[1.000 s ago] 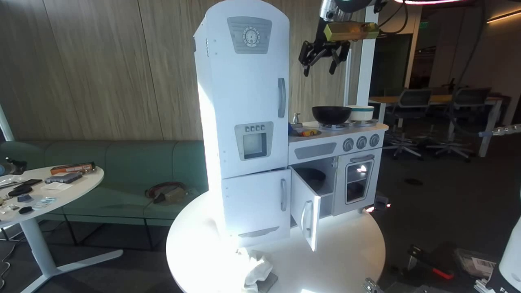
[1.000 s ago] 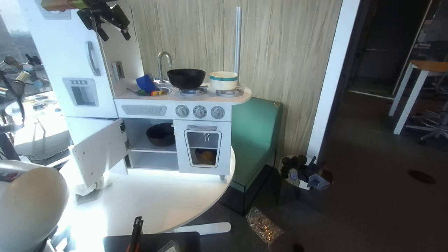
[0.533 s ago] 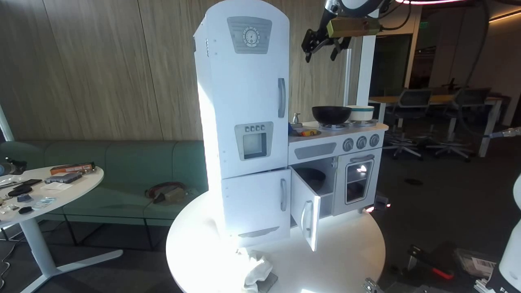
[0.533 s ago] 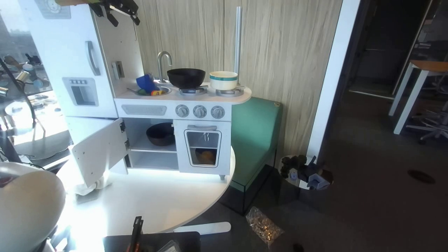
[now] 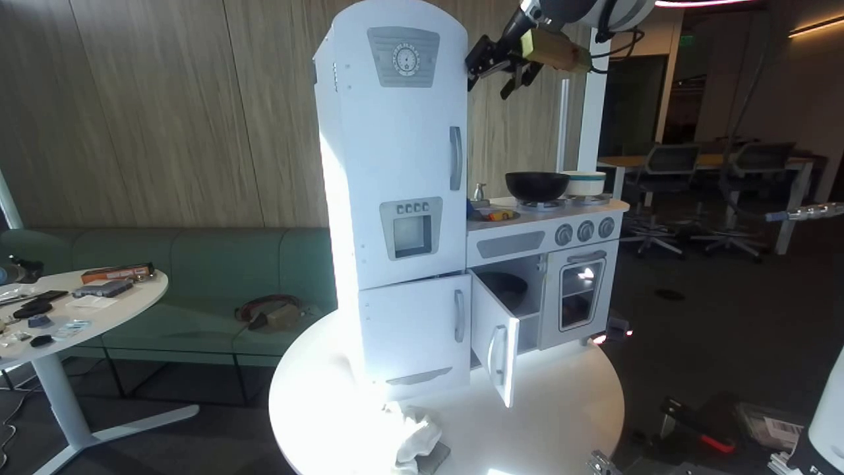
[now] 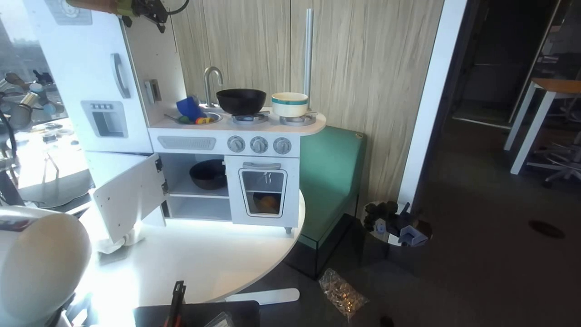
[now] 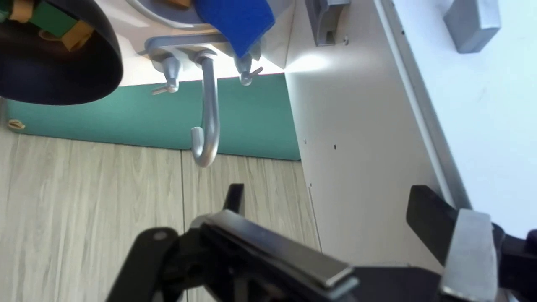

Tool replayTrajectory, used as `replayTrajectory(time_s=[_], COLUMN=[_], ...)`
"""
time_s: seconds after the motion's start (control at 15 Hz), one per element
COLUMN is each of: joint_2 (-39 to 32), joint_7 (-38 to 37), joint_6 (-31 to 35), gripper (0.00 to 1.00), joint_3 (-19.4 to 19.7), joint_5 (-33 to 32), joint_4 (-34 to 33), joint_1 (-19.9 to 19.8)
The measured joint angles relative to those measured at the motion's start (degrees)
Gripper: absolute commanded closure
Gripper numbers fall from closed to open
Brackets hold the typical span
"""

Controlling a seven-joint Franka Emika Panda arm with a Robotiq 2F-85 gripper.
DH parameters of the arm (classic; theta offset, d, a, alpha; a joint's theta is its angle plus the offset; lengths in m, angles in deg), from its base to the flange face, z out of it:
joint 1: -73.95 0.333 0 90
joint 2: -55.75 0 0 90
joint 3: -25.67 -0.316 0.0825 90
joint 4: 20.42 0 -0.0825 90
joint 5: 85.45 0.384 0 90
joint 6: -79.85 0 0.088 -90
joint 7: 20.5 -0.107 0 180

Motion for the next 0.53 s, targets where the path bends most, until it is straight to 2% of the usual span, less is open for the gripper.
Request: replayTrajectory(time_s=[0.13,0.27,0.53], joint_2=[0.99,2.26,6.14], joint_7=[6.89,11.26,12.55], joint_6=[-0.18,-1.35,-8.23], gripper=[0.00,0.00,0.00], joint_3=[2.74,4.71,5.02], joint_5=[6.82,10.94,12.10], joint_4=[0.62,1.15,2.03], joint_1=[3.21,4.93,5.51])
